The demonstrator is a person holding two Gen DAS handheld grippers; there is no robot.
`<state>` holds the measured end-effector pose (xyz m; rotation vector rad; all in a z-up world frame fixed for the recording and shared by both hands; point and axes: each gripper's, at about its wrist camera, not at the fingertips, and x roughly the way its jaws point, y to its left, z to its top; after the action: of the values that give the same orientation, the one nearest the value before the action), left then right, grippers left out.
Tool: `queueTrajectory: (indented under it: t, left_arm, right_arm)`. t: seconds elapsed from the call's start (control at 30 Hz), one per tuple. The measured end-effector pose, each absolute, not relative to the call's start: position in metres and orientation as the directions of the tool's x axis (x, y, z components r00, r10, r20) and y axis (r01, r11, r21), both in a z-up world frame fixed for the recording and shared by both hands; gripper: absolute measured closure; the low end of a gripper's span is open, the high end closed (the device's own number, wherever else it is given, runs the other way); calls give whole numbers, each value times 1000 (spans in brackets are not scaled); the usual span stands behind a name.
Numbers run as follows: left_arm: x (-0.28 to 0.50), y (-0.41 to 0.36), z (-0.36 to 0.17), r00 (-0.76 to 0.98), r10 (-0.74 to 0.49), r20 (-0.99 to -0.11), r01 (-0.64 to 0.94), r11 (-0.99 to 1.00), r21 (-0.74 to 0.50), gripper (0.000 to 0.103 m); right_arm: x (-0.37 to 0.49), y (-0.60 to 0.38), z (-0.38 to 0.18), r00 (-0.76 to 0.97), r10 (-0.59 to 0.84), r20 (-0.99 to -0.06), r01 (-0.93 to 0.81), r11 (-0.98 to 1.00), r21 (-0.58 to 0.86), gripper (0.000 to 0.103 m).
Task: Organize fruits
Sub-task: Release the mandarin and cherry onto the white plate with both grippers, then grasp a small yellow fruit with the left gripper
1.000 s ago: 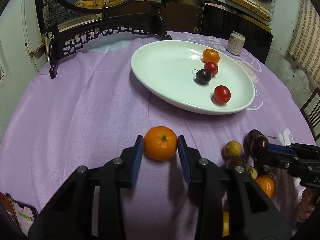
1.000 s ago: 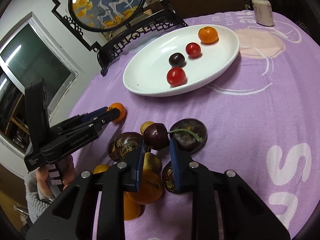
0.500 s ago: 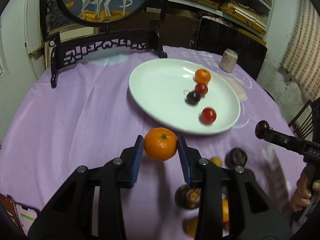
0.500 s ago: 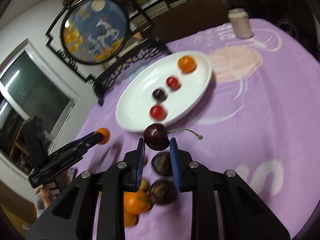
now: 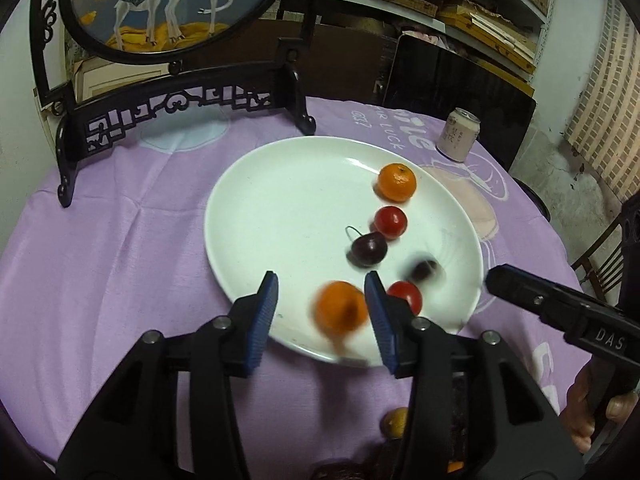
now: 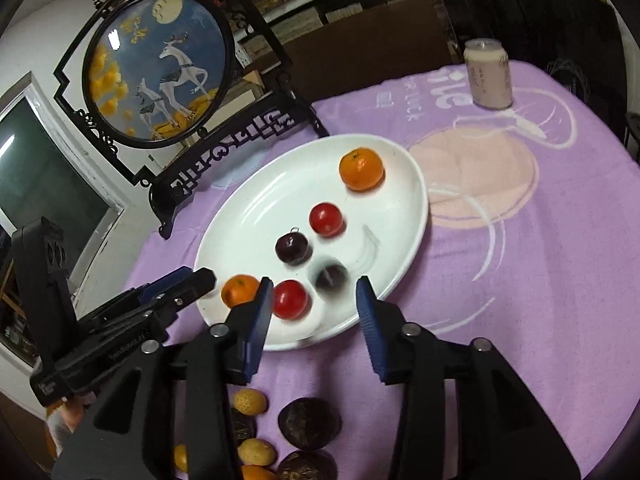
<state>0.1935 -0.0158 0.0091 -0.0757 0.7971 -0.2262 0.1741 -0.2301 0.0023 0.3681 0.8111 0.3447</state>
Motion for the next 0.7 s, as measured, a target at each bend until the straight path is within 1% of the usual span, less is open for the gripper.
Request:
queueTrajectory:
  t: [0.1,0.23,0.37,0.43,0.47,0.5,0.53,0.7]
  left_arm:
    - [191,-7,10,675,-241,-697,161,971,-179,56]
    - [176,3,10,677,-235,-698,151,972,-181,53]
    - [156,3,7,663,-252,-705,176,968,-180,53]
    - [143,-3,7,662,-259,-704,208,965,-160,50]
    - [137,-6,8,660,-262,-704,224,963,-149,46]
    - [133,-8,8,657,-267,-705,239,961,-140,43]
    - [124,-13,7,651,-277,-707,270,955,-126,43]
    - [102,-25,5,637,-298,-711,342,936,-86,42]
  right_arm:
    - [170,-233,1,641,434,-633,-153,880,449,59]
    - [159,-233,-1,627,444,-641,-151,875,459,58]
    - [141,-236,-3,624,448,-640,-144,871,469,57]
    - [133,-239,-3,625,456,-633,-143,865,482,57]
    - [130,-241,-2,628,458,-630,-141,862,487,56]
    - [127,-244,-2,630,459,-627,-138,860,492,50]
    - [122,-248,-2,633,458,-624,-129,857,499,43]
    - [112,-264,-4,633,475,-611,-100,833,545,43]
